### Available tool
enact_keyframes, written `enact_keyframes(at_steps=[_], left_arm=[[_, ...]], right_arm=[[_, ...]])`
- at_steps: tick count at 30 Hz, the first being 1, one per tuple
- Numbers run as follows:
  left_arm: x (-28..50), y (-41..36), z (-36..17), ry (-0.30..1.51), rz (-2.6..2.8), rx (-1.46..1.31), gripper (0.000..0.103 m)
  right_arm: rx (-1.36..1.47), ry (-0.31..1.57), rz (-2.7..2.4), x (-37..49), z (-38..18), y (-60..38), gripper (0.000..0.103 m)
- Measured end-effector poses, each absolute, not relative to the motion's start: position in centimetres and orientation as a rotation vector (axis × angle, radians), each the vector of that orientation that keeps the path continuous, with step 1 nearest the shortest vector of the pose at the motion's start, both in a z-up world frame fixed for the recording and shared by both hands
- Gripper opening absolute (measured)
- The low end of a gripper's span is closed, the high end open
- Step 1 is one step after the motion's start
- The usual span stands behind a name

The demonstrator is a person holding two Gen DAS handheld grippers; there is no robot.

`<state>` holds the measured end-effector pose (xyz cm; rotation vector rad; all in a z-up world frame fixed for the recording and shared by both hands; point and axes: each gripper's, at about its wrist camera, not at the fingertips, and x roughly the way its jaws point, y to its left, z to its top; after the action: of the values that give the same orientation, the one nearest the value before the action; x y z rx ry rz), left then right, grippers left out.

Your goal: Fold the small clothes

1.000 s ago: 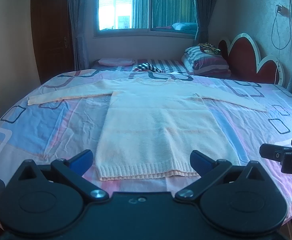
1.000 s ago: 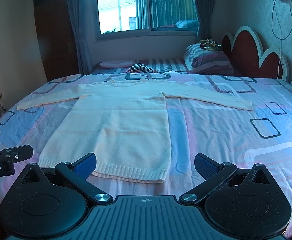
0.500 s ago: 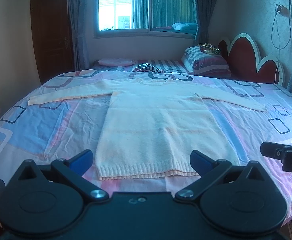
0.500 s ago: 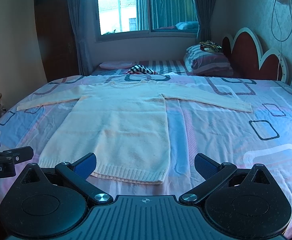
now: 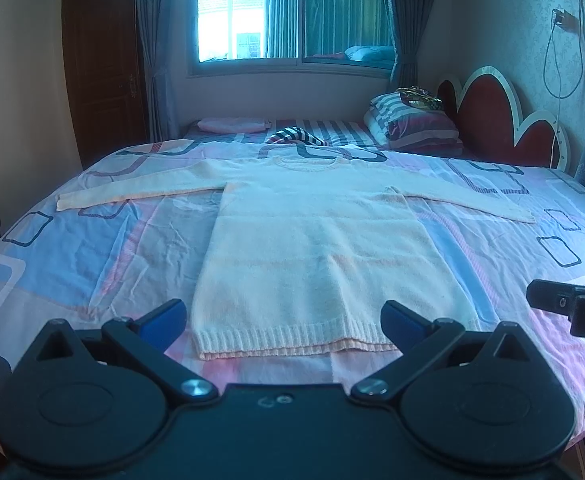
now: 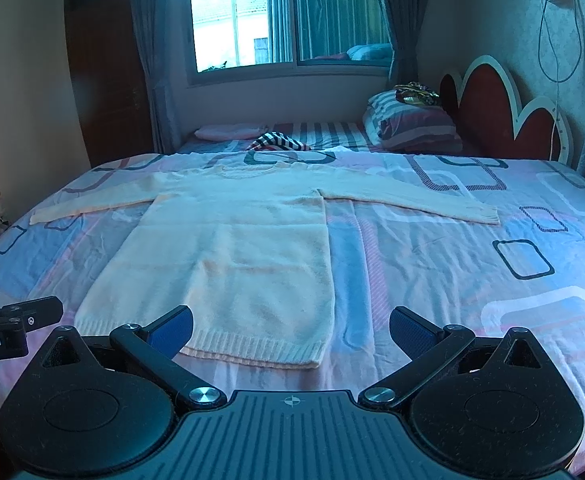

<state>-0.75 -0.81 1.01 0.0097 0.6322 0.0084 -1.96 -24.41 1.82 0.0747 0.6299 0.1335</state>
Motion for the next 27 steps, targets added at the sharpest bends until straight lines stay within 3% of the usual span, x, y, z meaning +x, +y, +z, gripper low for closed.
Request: enact_keyframes(at_steps=[27], left_arm=[[-1.11, -0.81, 1.04, 0.623, 0.011, 0.008, 0.103]], right_arm=[[0.07, 0.62, 0.138, -2.42, 2.08, -24.23, 0.103]])
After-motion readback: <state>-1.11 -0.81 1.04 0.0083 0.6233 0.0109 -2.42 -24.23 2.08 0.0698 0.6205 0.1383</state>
